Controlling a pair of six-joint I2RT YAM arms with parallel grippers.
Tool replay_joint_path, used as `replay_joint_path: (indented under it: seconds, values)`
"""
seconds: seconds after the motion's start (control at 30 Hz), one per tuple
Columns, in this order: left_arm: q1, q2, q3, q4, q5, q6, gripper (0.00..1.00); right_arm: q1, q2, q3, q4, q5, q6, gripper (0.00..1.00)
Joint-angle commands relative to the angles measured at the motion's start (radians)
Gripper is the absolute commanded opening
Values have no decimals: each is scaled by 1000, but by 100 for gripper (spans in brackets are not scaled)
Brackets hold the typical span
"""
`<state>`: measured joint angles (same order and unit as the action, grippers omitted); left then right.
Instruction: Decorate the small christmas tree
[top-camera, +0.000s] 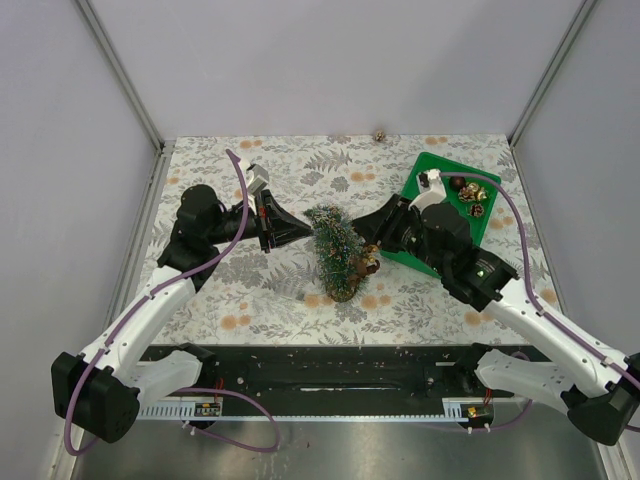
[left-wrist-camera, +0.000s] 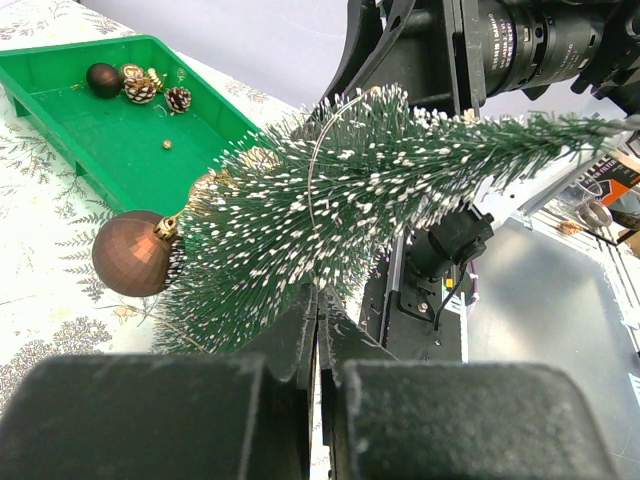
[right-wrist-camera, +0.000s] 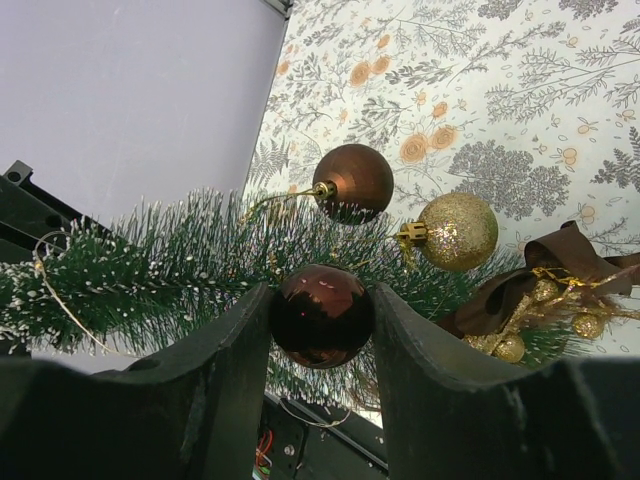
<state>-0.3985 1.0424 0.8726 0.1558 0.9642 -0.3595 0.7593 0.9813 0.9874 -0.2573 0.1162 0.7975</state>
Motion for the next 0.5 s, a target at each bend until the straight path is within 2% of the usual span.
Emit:
replay_joint_path:
  seconds: [0.0, 0.03, 0.1, 0.47]
  values:
    - [-2, -27, -11, 67, -1, -6, 0, 11, -41, 2, 73, 20, -6, 26]
    - [-2, -25, -11, 68, -1, -6, 0, 11, -44, 2, 81, 14, -9, 34]
    - [-2, -25, -11, 68, -1, -6, 0, 11, -50, 2, 89, 8, -7, 42]
    - [0, -24, -11, 74, -1, -12, 0, 11, -58, -3, 81, -4, -3, 55]
